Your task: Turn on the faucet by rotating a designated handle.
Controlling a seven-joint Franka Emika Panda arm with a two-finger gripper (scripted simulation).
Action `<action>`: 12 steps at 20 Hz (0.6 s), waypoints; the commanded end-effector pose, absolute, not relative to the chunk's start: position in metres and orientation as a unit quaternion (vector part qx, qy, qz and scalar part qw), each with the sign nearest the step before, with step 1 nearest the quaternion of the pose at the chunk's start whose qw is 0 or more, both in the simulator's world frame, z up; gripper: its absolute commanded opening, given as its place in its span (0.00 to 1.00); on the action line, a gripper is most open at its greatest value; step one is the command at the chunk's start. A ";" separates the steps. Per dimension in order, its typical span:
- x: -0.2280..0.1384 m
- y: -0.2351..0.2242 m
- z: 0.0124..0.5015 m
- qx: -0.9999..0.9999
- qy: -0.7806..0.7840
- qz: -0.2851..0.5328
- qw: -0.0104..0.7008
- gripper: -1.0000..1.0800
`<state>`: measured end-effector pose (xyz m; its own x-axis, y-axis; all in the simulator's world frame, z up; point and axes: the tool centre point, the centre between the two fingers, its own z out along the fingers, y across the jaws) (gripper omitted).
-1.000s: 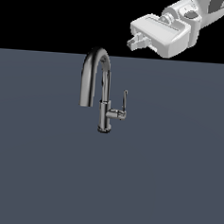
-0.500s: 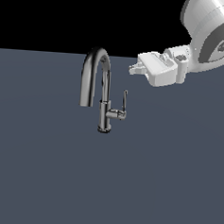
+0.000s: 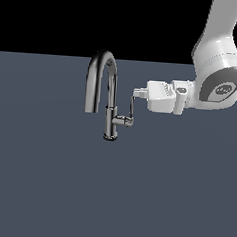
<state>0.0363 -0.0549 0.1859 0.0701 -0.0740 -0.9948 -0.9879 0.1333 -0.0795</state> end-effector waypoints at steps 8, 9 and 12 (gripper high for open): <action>0.040 -0.050 0.160 -0.444 0.549 0.442 0.553 0.00; 0.040 -0.050 0.159 -0.443 0.550 0.442 0.554 0.00; 0.040 -0.050 0.160 -0.444 0.549 0.442 0.554 0.00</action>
<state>0.0394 -0.0499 0.1591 0.0056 0.0017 -1.0000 -0.9764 0.2158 -0.0051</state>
